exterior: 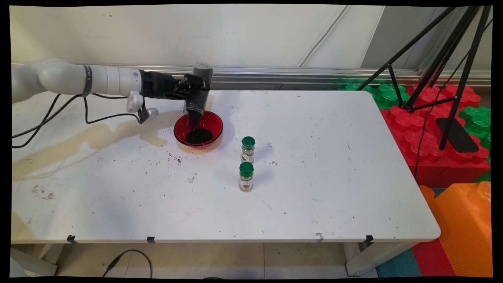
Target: Pour the black seasoning powder in the red bowl
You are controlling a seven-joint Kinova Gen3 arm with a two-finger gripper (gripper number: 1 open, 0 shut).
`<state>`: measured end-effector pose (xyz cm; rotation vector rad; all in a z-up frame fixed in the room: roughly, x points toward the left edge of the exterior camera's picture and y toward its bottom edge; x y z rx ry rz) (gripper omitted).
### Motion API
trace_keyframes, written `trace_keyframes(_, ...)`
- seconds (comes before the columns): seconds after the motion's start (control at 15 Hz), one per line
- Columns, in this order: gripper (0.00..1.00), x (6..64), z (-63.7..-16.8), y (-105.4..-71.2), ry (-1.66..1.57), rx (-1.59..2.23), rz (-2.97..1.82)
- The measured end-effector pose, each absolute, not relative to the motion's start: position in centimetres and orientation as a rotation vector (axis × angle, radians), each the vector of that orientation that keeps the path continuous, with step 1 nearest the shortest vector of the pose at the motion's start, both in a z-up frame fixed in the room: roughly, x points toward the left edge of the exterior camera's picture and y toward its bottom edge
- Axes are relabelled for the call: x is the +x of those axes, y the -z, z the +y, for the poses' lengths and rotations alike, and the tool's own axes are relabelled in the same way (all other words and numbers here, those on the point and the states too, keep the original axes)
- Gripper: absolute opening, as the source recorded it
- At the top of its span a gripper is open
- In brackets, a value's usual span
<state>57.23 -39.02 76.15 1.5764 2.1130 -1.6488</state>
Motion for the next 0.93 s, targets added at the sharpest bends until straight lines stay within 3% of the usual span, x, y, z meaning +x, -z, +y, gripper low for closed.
trace_keyframes(0.93,0.0,57.31,-39.04,-76.32,1.668,1.514,2.205)
